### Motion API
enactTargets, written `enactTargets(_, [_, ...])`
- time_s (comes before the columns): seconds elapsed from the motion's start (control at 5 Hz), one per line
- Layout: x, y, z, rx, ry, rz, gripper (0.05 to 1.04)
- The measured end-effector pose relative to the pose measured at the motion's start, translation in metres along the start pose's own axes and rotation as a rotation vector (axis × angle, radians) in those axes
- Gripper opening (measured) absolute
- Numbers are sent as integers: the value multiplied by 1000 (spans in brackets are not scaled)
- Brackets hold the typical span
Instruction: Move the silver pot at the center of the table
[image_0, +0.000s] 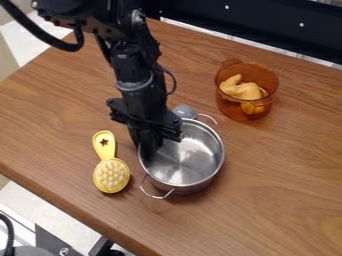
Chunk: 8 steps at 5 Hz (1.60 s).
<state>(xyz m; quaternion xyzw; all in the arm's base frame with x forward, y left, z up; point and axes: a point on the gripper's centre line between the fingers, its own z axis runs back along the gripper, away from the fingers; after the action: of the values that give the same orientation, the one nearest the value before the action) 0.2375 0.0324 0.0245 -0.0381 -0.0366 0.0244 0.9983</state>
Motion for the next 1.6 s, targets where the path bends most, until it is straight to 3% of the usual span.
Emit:
enactTargets(0.4, [1,4,2,-11,-4,-24,77])
enactTargets(0.6, [4,6,4,0,-5,-22,227])
enactTargets(1.0, [2,6,4,17,11,-24,785])
enactTargets(1.2, [-2,7,7,23,39,6,995])
enactTargets(1.4, [-1,9,28,38,-6,63,999])
enactTargets(1.6, [-1,2,47,3,-16,100,999])
